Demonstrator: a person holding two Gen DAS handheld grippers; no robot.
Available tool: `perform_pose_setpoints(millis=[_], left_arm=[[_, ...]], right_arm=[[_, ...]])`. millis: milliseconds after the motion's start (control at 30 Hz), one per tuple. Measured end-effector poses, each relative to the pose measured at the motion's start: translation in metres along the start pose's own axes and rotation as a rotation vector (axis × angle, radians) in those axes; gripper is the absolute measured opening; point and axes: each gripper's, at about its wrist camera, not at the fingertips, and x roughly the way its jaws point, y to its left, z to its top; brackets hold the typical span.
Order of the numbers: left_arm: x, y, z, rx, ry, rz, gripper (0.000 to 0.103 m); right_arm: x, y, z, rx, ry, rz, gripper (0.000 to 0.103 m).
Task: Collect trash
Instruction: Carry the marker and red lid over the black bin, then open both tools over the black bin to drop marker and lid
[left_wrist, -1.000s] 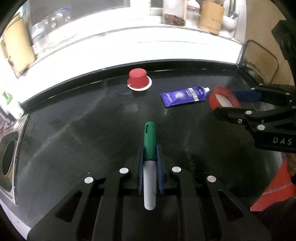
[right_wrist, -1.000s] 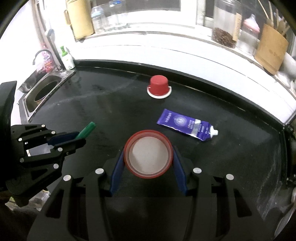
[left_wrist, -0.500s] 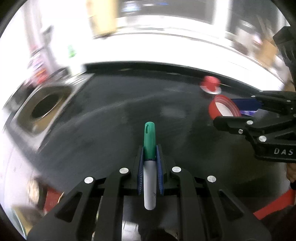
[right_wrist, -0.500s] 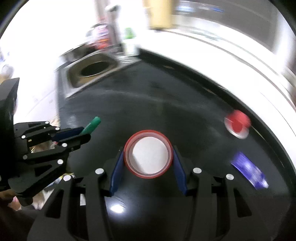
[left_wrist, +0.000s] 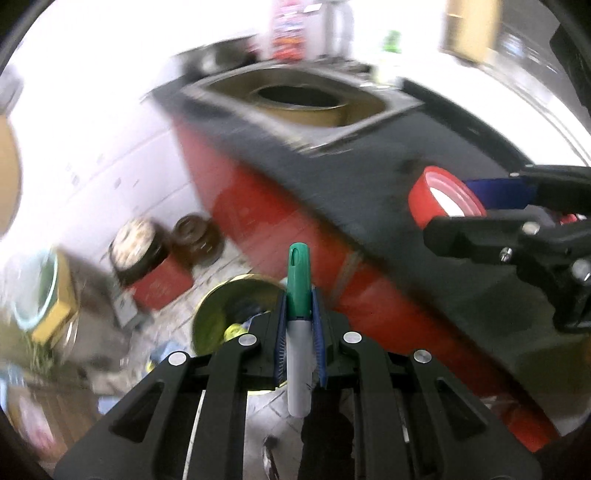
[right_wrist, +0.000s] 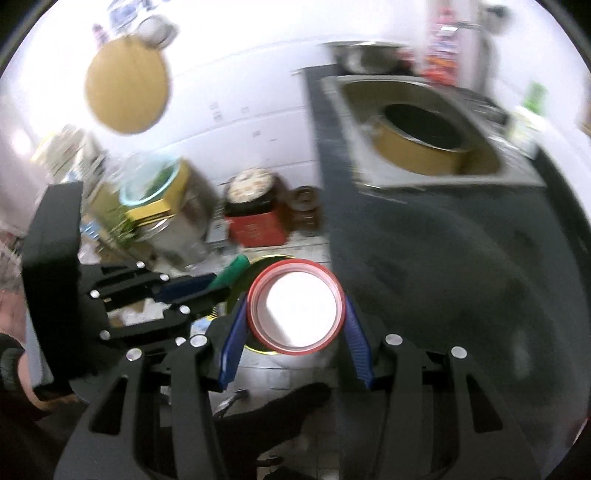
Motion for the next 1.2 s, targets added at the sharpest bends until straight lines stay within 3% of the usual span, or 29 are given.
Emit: perform_pose_setpoints(millis=[133,333,600,633,667,700,733,933,1133,1200], left_arm=[[0.021,0.047,-0.017,-0.119,0.03,0.009,0.013],[0.057,0.084,-0.029,-0.218,0.048,-0.002,0.013],[0.098,0.107,-0.034,-0.256,0.089,-0.035,0.014],[0.102,0.11,-0.035,-0.264,0.094,-0.034,0.018],[0.106,0.112,-0.036,-0.273,0.1,-0.04,0.038],[0.108,0.115,-0.037,-0.283,0.1,-0.045,0.067],[0.106,0.117,-0.038,-0.292,0.082,-0.031,0.072],[0.099,0.118,-0.038,-0.294,0.092,-0.022,0.075],[0.082,0.111,-0.028,-0.249,0.073,-0.008,0.084],[0.073,0.106,-0.021,-0.223,0.062,0.005,0.093]], right_arm=[[0.049,0.028,0.027,-0.063,0.056,0.067,0.049],[0.112,0.044,0.051,-0.114,0.139,0.103,0.049],[0.177,0.049,0.073,-0.144,0.227,0.118,0.051],[0.18,0.049,0.073,-0.146,0.234,0.118,0.057],[0.184,0.048,0.076,-0.144,0.24,0.12,0.072],[0.184,0.047,0.077,-0.14,0.234,0.123,0.079],[0.184,0.047,0.079,-0.137,0.229,0.129,0.081],[0.178,0.05,0.082,-0.135,0.219,0.143,0.086],[0.153,0.047,0.08,-0.118,0.188,0.137,0.089],[0.134,0.043,0.079,-0.106,0.161,0.126,0.094]])
